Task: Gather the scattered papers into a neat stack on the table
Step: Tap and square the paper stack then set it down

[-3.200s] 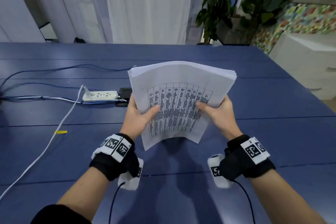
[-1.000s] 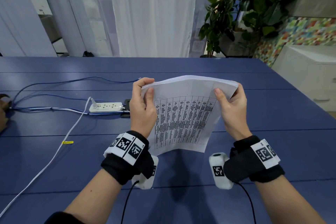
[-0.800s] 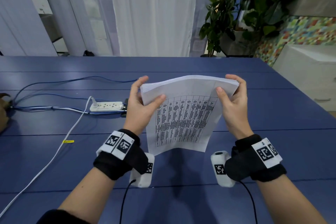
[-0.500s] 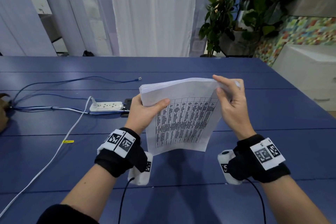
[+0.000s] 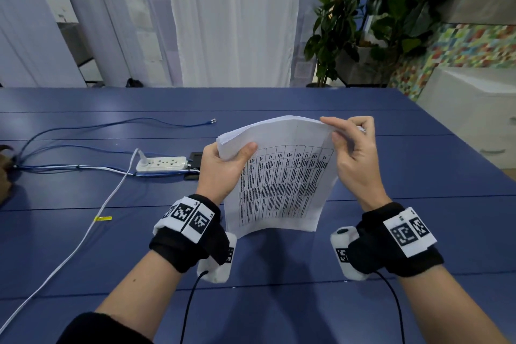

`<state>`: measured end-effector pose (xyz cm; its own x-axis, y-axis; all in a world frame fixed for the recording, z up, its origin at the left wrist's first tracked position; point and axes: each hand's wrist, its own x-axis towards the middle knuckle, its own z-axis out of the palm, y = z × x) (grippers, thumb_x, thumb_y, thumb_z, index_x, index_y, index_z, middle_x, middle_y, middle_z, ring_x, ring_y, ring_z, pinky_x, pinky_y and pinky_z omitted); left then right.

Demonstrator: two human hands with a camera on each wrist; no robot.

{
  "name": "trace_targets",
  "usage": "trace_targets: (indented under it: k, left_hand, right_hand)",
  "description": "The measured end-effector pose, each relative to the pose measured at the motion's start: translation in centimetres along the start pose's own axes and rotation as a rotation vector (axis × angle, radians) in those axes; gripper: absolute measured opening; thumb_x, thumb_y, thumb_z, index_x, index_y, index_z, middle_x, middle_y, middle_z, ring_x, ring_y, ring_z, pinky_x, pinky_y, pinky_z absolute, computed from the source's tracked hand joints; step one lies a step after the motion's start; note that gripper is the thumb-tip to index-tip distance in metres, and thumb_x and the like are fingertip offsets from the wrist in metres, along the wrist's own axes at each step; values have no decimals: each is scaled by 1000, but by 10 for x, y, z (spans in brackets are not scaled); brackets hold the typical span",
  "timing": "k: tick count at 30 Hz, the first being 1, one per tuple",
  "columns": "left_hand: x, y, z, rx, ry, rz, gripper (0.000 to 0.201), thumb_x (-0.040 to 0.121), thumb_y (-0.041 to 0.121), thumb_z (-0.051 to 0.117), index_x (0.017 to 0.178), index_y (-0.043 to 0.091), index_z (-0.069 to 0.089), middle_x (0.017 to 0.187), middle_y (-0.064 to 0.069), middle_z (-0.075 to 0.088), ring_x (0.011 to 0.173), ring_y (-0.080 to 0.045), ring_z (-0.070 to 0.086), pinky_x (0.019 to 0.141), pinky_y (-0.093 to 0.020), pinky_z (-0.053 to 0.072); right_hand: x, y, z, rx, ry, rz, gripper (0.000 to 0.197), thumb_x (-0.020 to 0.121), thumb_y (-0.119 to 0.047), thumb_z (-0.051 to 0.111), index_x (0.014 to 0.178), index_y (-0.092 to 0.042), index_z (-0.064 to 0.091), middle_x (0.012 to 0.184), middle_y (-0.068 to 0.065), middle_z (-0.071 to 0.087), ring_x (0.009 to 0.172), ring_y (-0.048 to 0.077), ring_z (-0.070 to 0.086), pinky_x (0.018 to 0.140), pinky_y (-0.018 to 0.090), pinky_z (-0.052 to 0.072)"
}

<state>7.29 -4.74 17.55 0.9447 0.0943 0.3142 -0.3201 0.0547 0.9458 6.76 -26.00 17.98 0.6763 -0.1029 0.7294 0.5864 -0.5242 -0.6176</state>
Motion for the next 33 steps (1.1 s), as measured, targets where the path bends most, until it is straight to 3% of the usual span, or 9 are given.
trace_targets:
  k: [3,6,8,10,13,15,24,29,33]
  left_hand:
    - [1,-4,-3,3,-19,-10,17,77,7,71,75,22,65,62,20,70,64,8,65,61,-7,49]
    - [1,-14,-8,9,-48,-56,19,74,5,74,77,21,65,62,25,69,64,9,65,60,-6,48]
    - [-1,-24,-11,24,-95,-97,23,73,3,74,78,23,65,63,27,68,66,11,65,61,-4,48]
    - [-4,-38,-14,47,-144,-138,25,73,3,74,79,25,65,65,27,69,69,12,65,63,-3,47]
    - [-8,-62,-18,89,-195,-188,31,72,1,75,82,28,64,71,22,71,74,11,66,66,-4,48]
    - [-12,-76,-18,122,-194,-217,31,72,3,76,82,31,65,77,19,70,75,10,66,69,-7,49]
    - [5,-74,-16,98,-58,-87,31,76,4,72,83,32,61,85,16,65,73,15,63,65,-2,47]
    - [-7,-112,-26,110,-91,-252,24,75,4,73,90,22,66,70,28,69,74,15,64,67,-3,48]
    - [-15,-130,-28,140,-139,-286,29,74,3,74,85,29,66,77,30,70,80,11,65,69,-3,48]
  right_hand:
    - [1,0,-5,135,13,68,48,91,1,54,124,-33,49,89,-8,38,81,-5,45,82,10,43]
    - [-2,19,-10,501,62,312,82,76,-1,73,137,-35,30,88,0,56,80,11,61,78,23,55]
    - [-6,40,-8,639,-30,520,87,56,-23,88,130,-18,43,91,-3,70,85,10,69,75,24,56]
    - [-15,56,0,570,-180,661,81,35,-41,92,105,-12,62,88,-6,75,85,9,71,71,20,55]
    - [-33,75,17,397,-368,710,42,51,-20,88,89,-17,69,84,-9,75,89,12,71,75,20,56]
    - [-42,82,26,360,-339,730,29,65,-4,81,87,-18,69,85,-9,73,88,8,70,84,27,55]
    - [-29,68,39,448,-131,673,23,70,9,73,80,-11,67,67,-18,72,70,-4,69,64,12,53]
    - [-68,90,56,367,-194,821,28,69,-2,79,94,6,69,91,1,74,81,6,69,83,32,58]
    - [-78,102,63,374,-185,865,22,69,-2,79,89,2,71,83,-2,74,85,9,71,84,30,56]
